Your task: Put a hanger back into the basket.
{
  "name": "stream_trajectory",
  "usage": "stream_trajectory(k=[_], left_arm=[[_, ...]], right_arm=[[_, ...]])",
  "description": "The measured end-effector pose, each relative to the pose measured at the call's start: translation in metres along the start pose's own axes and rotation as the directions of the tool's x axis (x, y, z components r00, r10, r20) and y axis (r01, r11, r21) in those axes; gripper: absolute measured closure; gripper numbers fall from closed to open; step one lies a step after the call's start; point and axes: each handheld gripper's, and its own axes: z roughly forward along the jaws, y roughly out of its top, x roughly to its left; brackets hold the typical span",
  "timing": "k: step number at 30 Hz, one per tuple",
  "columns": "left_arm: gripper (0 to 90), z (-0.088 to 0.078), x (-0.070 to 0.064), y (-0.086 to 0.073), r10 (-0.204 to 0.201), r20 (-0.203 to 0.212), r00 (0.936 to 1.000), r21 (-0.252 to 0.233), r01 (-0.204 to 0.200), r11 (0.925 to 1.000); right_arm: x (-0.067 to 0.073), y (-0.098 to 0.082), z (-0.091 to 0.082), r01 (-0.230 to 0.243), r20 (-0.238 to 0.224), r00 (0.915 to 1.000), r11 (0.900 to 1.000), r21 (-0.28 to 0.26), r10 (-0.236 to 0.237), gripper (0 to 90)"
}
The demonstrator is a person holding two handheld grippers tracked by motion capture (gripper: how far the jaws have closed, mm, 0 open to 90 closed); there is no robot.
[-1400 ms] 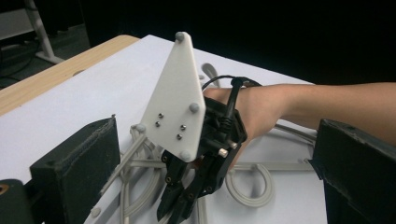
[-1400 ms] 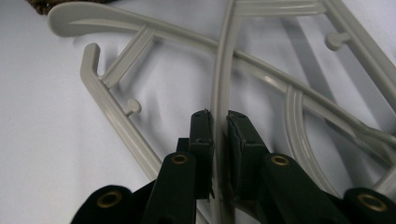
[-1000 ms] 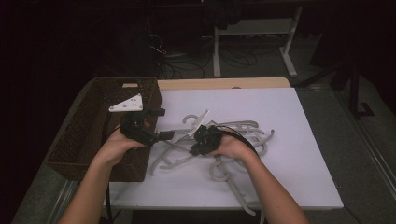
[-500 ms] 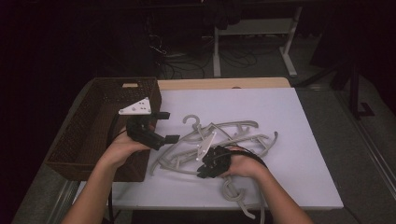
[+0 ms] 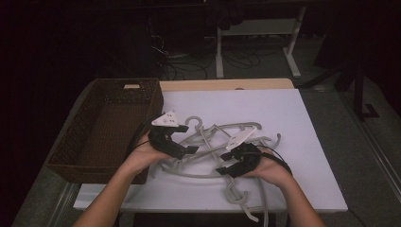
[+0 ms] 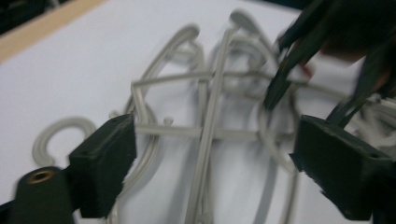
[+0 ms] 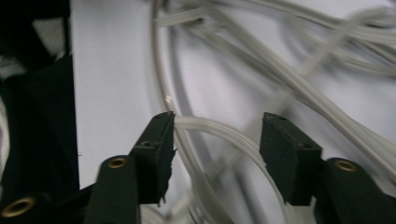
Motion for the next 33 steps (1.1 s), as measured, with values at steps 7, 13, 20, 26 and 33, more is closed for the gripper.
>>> stream_trajectory(k=[7, 13, 20, 26, 33], left_arm=[[29.0, 0.034, 0.003, -0.009, -0.003, -0.025, 0.9997, 0.144, 0.007, 0.9896], [43.4, 0.059, 0.001, -0.008, -0.005, 0.008, 1.0000, 0.234, 0.003, 0.9723], [52.5, 0.074, 0.003, -0.013, -0.005, 0.026, 0.9997, 0.283, -0.003, 0.9591], [60.3, 0.082, 0.004, -0.014, 0.007, 0.023, 0.9997, 0.298, -0.014, 0.9544], [72.7, 0.082, 0.007, -0.013, 0.003, 0.028, 0.9996, 0.292, -0.011, 0.9565]], right_arm=[[-0.005, -0.024, -0.029, -0.097, 0.087, 0.9908, 0.993, -0.072, 0.104, 36.6], [-0.005, -0.043, -0.048, -0.157, 0.126, 0.9761, 0.975, -0.156, 0.177, 35.9], [-0.001, -0.055, -0.055, -0.176, 0.138, 0.9697, 0.968, -0.178, 0.202, 35.9], [-0.005, -0.057, -0.056, -0.185, 0.146, 0.9660, 0.965, -0.187, 0.213, 36.5], [-0.005, -0.058, -0.056, -0.186, 0.149, 0.9650, 0.964, -0.189, 0.216, 37.0]])
